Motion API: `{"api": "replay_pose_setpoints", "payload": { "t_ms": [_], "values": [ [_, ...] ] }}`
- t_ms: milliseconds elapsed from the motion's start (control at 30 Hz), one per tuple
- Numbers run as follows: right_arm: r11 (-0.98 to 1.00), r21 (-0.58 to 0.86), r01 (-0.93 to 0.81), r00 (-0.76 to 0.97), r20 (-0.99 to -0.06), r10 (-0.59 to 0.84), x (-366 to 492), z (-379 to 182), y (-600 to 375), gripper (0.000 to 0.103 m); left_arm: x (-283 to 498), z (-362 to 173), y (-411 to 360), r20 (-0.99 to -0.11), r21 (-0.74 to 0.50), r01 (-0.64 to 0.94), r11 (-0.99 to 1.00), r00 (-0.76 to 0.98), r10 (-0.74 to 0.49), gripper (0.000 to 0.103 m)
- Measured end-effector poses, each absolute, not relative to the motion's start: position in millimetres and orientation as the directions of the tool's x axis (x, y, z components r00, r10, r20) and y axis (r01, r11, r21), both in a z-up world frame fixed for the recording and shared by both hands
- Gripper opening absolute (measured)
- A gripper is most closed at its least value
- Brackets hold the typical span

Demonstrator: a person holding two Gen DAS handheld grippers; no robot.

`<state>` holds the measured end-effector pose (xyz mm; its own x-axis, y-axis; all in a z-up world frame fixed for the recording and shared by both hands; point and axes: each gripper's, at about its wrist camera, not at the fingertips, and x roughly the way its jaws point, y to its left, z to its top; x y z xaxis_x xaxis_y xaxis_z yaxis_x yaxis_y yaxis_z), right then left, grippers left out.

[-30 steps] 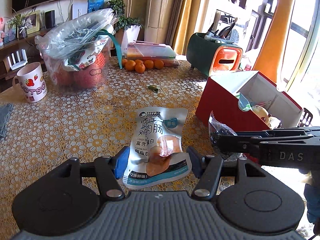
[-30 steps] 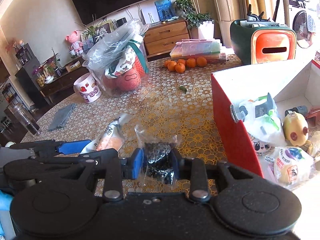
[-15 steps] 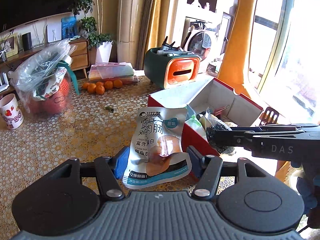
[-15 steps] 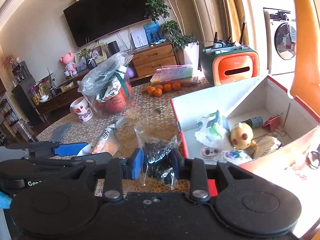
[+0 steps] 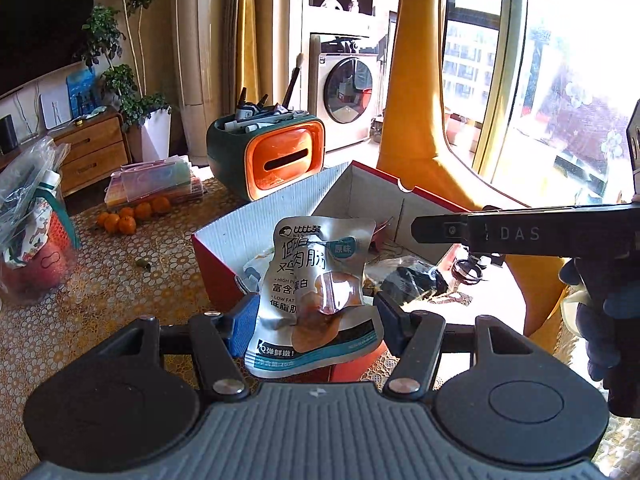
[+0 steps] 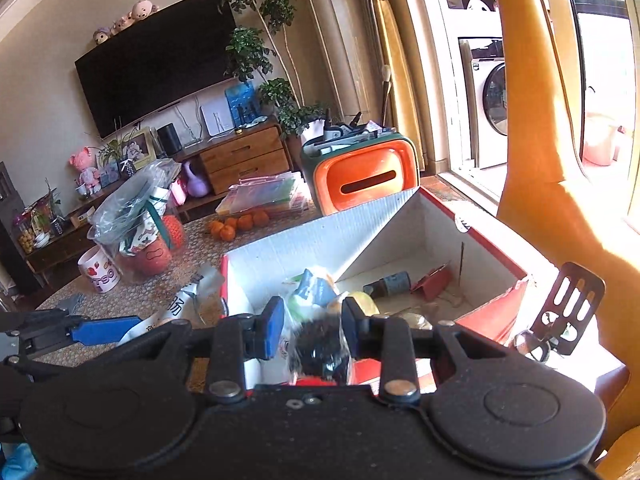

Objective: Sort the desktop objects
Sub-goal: 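Carry snack packet with left tool to red box while right carries plastic bag, then open left tool releasing snack packet into box while right releases plastic bag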

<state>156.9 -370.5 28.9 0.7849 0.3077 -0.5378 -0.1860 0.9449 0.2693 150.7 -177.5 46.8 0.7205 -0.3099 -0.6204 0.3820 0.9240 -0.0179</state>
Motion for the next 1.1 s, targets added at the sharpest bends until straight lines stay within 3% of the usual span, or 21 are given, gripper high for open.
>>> {"api": "replay_pose_setpoints", "payload": {
  "t_ms": [533, 833, 1100],
  "values": [
    [0.949, 0.288, -0.13, 0.756, -0.591, 0.283, 206, -10, -397, 0.032, 223, -3, -218, -0.732, 0.021, 0.365, 0.931, 0.639, -0.234, 0.061],
    [0.944, 0.299, -0.142, 0.739, -0.602, 0.302, 215, -26, -397, 0.035, 241, -16, -226, -0.773, -0.018, 0.408, 0.913, 0.573, -0.271, 0.064],
    [0.94, 0.306, -0.15, 0.73, -0.607, 0.314, 216, -29, -400, 0.039, 237, -13, -220, -0.761, -0.064, 0.408, 0.911, 0.57, -0.309, 0.081]
  ]
}}
